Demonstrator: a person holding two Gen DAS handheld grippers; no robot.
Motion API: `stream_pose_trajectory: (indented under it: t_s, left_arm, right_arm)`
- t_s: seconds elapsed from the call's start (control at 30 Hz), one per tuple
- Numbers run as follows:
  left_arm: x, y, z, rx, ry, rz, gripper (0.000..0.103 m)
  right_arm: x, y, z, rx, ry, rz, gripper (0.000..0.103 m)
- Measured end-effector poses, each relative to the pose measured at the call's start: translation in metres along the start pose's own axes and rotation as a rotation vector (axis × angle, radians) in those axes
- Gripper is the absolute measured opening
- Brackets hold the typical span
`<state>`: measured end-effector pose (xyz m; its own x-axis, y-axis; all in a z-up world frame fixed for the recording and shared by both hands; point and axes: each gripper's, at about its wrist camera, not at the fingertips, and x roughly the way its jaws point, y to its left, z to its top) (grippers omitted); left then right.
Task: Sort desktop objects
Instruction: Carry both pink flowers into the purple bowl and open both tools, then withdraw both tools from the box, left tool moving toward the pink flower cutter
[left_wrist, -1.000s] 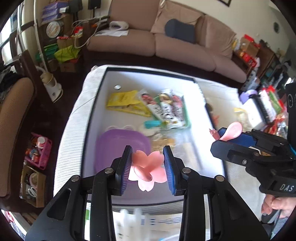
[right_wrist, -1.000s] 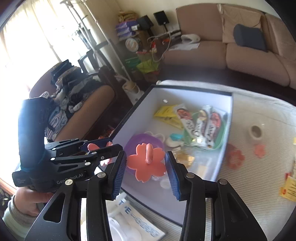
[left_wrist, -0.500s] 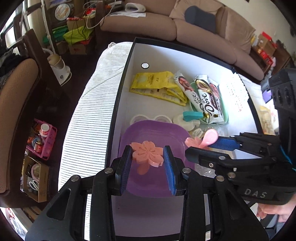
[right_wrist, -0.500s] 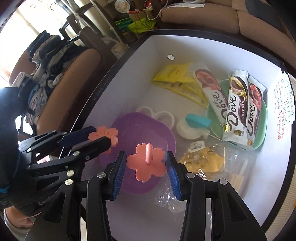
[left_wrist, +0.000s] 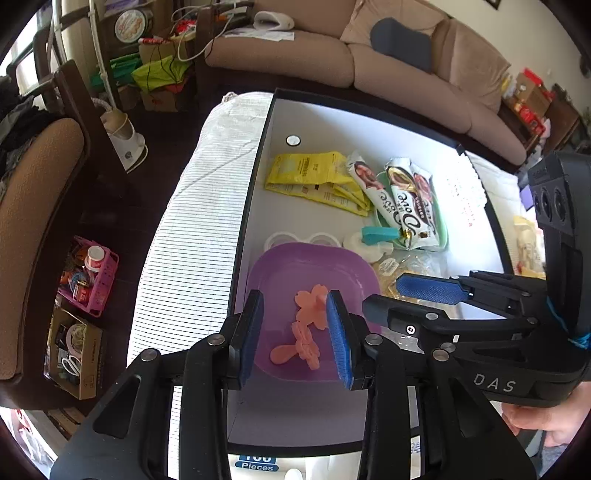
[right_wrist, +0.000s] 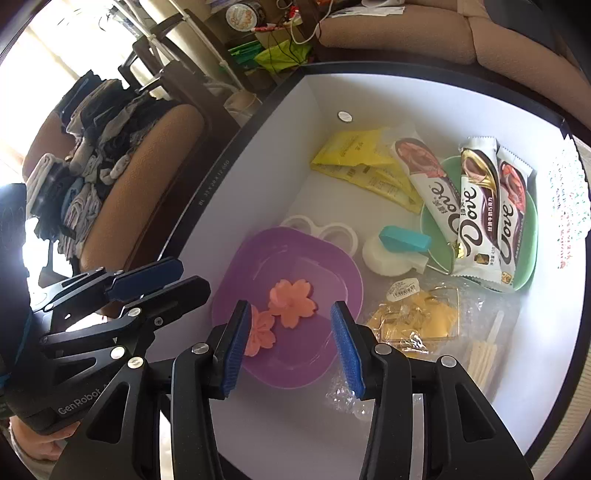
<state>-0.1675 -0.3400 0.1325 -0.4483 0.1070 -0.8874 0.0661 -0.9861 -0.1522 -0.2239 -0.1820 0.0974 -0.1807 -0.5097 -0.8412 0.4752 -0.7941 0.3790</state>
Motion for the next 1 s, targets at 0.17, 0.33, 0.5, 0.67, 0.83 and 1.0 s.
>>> stream_pose_trajectory:
  t_s: [0.17,0.33,0.5,0.67,0.83,1.0]
  left_arm:
    - [-0.022,-0.007,0.001,0.012,-0.022,-0.002,0.033]
    - [-0.049,-0.023,0.004,0.024,-0.049,-0.008,0.034]
    - [-0.080,-0.063,0.004,0.077,-0.075,-0.033,0.037]
    - [-0.111,-0.122,-0.007,0.148,-0.117,-0.101,0.046]
    - [-0.114,-0.183,-0.022,0.190,-0.112,-0.158,0.048]
    - [-0.083,-0.246,-0.039,0.184,-0.081,-0.187,0.052]
  right_arm:
    - [-0.020,0.009,-0.001,-0.017,-0.023,-0.012,0.047]
    - [-0.061,0.016,-0.007,-0.039,-0.070,-0.028,0.047]
    - [-0.120,0.009,-0.024,-0.057,-0.128,-0.059,0.047]
    - [-0.185,-0.014,-0.054,-0.108,-0.172,-0.155,0.050]
    - [-0.243,-0.055,-0.086,-0.087,-0.223,-0.220,0.051]
    - [-0.279,-0.103,-0.115,-0.026,-0.265,-0.244,0.056]
